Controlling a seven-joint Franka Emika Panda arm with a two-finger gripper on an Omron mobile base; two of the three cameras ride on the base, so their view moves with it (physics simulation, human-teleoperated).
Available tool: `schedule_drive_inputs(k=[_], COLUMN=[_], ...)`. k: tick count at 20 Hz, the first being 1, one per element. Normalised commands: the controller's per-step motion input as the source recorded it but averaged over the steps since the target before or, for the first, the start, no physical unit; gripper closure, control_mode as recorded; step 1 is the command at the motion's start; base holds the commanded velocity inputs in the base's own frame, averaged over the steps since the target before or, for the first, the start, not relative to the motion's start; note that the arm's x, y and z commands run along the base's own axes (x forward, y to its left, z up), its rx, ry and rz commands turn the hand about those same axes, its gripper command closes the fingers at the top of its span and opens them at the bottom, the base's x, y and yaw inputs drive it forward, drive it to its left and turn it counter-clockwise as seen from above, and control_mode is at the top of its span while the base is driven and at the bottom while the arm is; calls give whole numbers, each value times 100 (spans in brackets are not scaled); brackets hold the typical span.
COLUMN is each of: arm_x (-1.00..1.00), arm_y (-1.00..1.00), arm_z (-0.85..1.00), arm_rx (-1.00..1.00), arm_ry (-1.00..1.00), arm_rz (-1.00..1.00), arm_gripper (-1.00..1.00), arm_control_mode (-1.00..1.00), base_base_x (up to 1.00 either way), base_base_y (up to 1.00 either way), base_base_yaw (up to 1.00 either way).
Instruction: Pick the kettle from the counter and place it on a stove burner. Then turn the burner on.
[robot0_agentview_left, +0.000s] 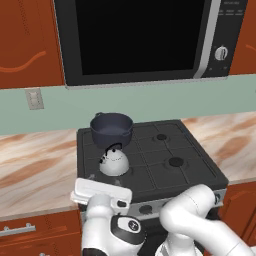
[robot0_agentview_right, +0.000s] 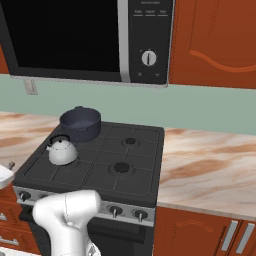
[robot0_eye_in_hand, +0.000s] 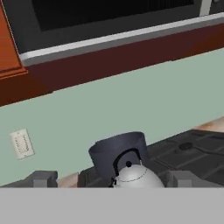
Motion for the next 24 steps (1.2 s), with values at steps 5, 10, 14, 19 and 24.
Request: schedule_drive_inputs(k=[5,10,14,19,24], arm_x=[-32,-23,-15,-2,0], arm_y=[14,16,13,12,9], arm_z=[-45,-53,-53,-55,-55], arm_rx=[-18,-18,-14,-13,-12], arm_ry=[-3,-2,0,0,0], arm_rz=[0,0,0,0,0], arm_gripper=[-100,-100,-100,-100,-100], arm_control_mode=[-100,-100,-100,-100,-100], base_base_x=[0,0,0,0,0], base_base_y=[0,0,0,0,0], base_base_yaw=[0,0,0,0,0])
